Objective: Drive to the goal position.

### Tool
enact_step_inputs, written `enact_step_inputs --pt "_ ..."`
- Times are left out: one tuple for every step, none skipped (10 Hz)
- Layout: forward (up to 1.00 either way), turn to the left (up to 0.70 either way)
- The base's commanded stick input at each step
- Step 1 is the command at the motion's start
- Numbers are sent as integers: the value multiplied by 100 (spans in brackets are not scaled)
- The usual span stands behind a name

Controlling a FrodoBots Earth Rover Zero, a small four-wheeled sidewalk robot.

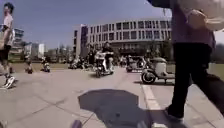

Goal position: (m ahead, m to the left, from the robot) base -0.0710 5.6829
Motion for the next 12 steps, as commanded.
enact_step_inputs --pt "70 0" --pt "70 -1" --pt "70 -1" --pt "70 -1" --pt "70 -2" --pt "70 -2" --pt "70 -11" --pt "70 -24" --pt "70 -29" --pt "70 -5" --pt "70 0" --pt "70 0"
